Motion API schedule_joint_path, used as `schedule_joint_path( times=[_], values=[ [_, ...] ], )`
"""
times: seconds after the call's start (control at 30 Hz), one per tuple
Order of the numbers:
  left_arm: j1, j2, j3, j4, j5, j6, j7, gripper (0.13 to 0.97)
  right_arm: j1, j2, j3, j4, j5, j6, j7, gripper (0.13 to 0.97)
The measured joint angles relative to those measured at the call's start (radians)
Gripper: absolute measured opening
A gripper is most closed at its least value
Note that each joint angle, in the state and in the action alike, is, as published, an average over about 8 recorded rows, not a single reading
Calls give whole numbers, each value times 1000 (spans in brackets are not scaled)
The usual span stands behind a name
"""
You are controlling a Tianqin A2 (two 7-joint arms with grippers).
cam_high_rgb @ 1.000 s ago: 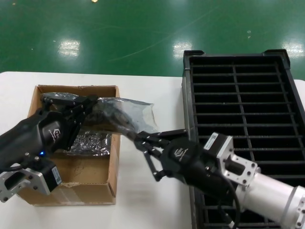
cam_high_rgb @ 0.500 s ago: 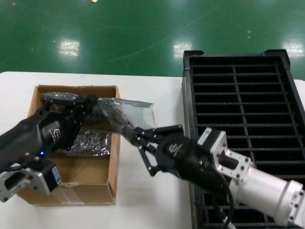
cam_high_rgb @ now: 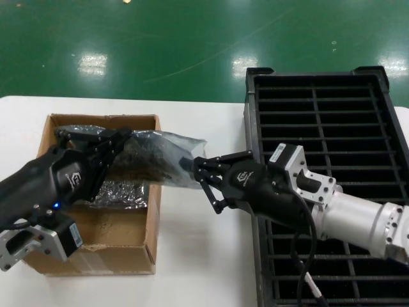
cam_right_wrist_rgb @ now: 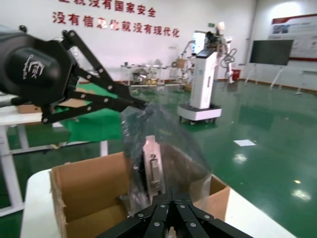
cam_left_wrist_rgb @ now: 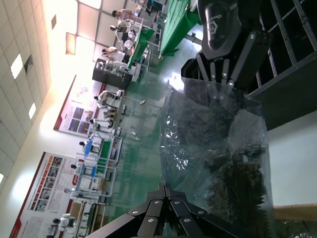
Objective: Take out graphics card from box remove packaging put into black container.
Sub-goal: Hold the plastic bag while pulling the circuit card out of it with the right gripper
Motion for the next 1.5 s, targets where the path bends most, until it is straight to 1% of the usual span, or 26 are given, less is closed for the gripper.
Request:
schedule_joint_path(
  times=[0.2, 0.5, 0.8, 1.07, 1.1, 1.37, 1.5],
  values=[
    [0, 0, 0, 0, 0, 0, 0, 140, 29, -11, -13, -43, 21, -45, -25, 134],
    [0, 0, 0, 0, 0, 0, 0, 140, 35, -27, -23, -54, 27, -55, -35, 134],
    [0, 0, 0, 0, 0, 0, 0, 140, 29, -34, -24, -50, 27, -47, -35, 173],
    [0, 0, 0, 0, 0, 0, 0, 140, 22, -43, -25, -50, 26, -38, -33, 278],
    [0, 0, 0, 0, 0, 0, 0, 140, 21, -45, -26, -51, 26, -37, -32, 278],
    [0, 0, 0, 0, 0, 0, 0, 140, 16, -62, -38, -48, 20, -32, -12, 449],
    [0, 0, 0, 0, 0, 0, 0, 140, 19, -75, -42, -56, 10, -20, 10, 460]
  ],
)
